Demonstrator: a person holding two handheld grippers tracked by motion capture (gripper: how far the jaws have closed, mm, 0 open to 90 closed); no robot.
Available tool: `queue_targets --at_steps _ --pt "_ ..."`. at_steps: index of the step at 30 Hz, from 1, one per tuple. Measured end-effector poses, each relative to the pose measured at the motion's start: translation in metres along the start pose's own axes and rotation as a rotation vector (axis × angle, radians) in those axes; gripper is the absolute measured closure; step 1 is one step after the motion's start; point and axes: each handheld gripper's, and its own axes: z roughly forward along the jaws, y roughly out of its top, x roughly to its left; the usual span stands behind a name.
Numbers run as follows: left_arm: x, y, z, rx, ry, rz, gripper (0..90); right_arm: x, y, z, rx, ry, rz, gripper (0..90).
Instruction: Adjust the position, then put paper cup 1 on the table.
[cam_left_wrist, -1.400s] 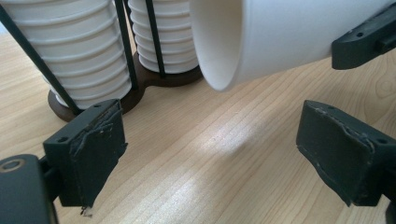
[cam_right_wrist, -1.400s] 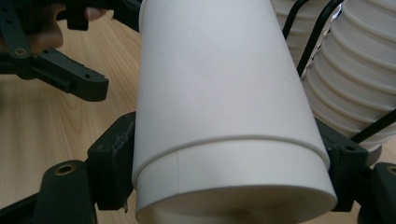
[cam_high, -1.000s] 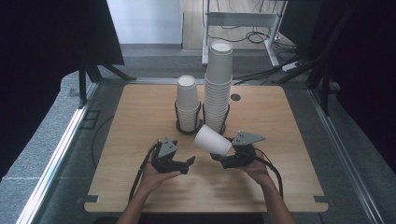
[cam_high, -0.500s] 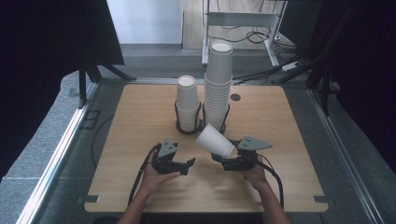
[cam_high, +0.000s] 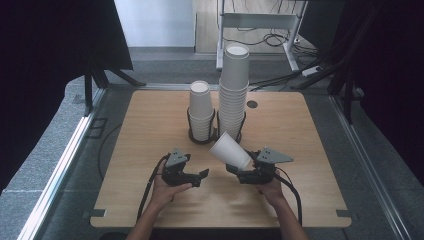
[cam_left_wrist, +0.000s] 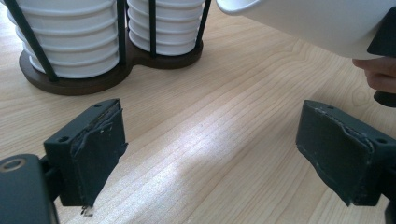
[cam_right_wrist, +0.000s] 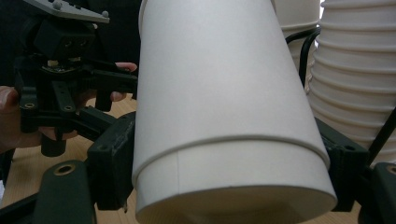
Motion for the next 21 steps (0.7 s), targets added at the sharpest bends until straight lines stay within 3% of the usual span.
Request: queue_targets --at_steps 12,15,21 --pt "0.001 0.005 -0.003 -0.056 -0.065 -0.086 8.3 0.003 -0.001 0.002 -0.009 -0.020 -0.017 22.1" --pt "0.001 0.008 -0.003 -0.076 -0.118 -0.125 7.2 0.005 -0.001 0.002 -0.015 -0.022 -0.021 22.2" --pt "-0.001 0.014 -0.001 -0.100 -0.179 -0.158 6.6 0.007 -0.003 0.003 -0.037 -0.026 -0.023 22.2"
